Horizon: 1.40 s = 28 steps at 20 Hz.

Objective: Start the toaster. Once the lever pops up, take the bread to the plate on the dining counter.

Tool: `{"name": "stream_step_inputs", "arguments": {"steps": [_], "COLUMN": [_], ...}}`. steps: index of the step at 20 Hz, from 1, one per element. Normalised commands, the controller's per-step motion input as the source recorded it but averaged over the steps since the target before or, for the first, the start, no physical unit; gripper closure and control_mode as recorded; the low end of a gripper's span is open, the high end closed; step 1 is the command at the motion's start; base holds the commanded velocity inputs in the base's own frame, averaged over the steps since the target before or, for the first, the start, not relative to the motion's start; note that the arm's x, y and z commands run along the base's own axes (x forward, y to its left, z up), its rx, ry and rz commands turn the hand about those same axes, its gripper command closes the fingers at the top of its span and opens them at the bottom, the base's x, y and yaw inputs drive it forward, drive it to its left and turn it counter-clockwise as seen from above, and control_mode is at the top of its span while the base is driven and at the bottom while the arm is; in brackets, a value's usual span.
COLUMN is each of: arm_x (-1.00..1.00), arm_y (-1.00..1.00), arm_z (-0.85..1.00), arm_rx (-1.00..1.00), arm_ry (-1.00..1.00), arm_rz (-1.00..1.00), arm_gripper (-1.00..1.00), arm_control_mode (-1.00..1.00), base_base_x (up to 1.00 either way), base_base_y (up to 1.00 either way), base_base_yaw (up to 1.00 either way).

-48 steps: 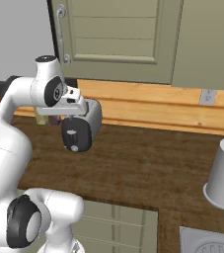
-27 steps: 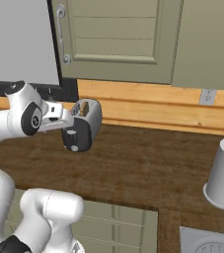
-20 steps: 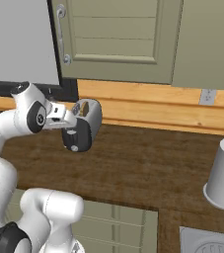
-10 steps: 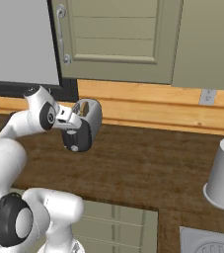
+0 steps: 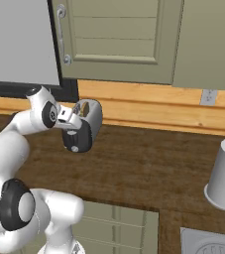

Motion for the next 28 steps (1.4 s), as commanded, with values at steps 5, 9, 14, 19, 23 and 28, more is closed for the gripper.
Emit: {"name": "stream_step_inputs", "arguments": {"steps": [5, 9, 14, 19, 23, 28], "arm_x": [0.3, 0.36, 0.42, 0.34, 0.21, -0.01], "arm_y": [0.26, 0.15, 0.0, 0.0, 0.0, 0.0], "arm_z": [-0.28, -0.32, -0.1, -0.02, -0.11, -0.08], "arm_rx": [0.05, 0.08, 0.03, 0.0, 0.0, 0.0], "arm_ry": [0.05, 0.07, 0.01, 0.0, 0.0, 0.0], "arm_rz": [0.0, 0.0, 0.0, 0.0, 0.0, 0.0], "arm_gripper": [1.0, 1.0, 1.0, 1.0, 1.0, 1.0], "arm_control_mode": [-1.0, -1.0, -1.0, -1.0, -1.0, -1.0], "base_base_x": [0.0, 0.0, 0.0, 0.0, 0.0, 0.0], "base_base_y": [0.0, 0.0, 0.0, 0.0, 0.0, 0.0], "base_base_yaw": [0.0, 0.0, 0.0, 0.0, 0.0, 0.0]}}
